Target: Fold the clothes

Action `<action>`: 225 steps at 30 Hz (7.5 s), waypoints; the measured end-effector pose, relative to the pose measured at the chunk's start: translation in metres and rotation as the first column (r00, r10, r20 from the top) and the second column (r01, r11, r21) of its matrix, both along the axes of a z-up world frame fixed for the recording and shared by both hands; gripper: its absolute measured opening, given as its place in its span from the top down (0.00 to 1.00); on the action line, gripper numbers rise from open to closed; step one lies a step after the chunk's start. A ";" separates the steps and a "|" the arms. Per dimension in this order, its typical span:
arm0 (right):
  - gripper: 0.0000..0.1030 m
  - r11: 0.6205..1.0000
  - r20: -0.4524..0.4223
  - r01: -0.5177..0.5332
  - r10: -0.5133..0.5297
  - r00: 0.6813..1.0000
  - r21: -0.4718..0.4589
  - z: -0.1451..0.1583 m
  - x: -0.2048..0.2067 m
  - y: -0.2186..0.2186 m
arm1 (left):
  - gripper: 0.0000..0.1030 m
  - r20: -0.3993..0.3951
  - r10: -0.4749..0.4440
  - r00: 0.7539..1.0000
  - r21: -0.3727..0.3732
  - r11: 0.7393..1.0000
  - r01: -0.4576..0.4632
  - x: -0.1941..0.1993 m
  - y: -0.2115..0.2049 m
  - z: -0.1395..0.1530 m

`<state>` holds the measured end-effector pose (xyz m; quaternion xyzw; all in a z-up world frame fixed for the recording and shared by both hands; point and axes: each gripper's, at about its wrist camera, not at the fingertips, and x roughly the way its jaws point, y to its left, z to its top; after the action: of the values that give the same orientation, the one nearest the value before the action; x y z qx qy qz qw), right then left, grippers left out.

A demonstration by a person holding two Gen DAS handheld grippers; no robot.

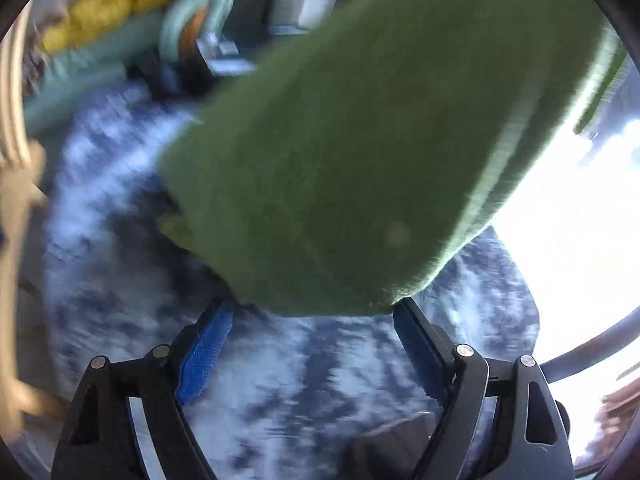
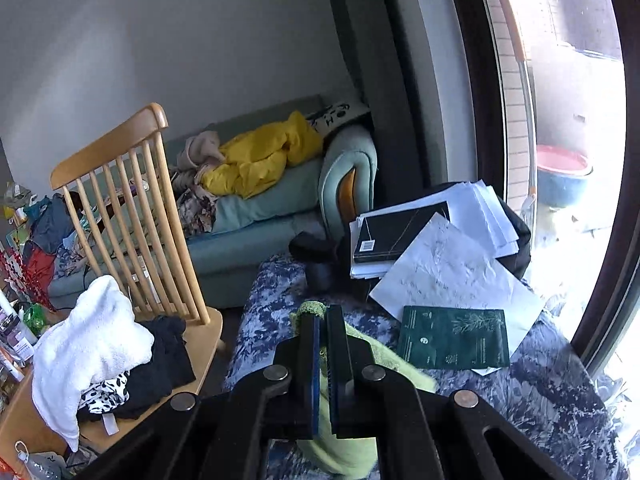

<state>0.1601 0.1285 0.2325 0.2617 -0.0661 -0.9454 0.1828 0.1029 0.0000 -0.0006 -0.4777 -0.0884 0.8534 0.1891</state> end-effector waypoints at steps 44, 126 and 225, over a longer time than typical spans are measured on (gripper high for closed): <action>0.52 0.968 0.610 -0.185 0.046 0.791 0.167 -0.253 0.032 0.059 | 0.70 0.280 -0.104 0.954 -0.268 0.946 0.181 0.095 -0.061 0.068; 0.97 0.976 0.608 -0.193 0.091 0.789 0.104 -0.216 -0.018 0.094 | 0.99 0.086 -0.161 0.983 -0.188 0.966 0.175 -0.032 -0.018 0.067; 0.94 0.995 0.274 0.025 -0.052 0.960 0.099 -0.087 0.017 0.099 | 0.97 -0.138 -0.087 0.987 -0.063 0.995 0.079 0.050 -0.027 0.047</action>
<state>0.1771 0.2279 0.1455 0.3980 -0.0513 -0.9051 0.1408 0.1527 -0.0269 0.0463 -0.4249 -0.0303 0.8784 0.2166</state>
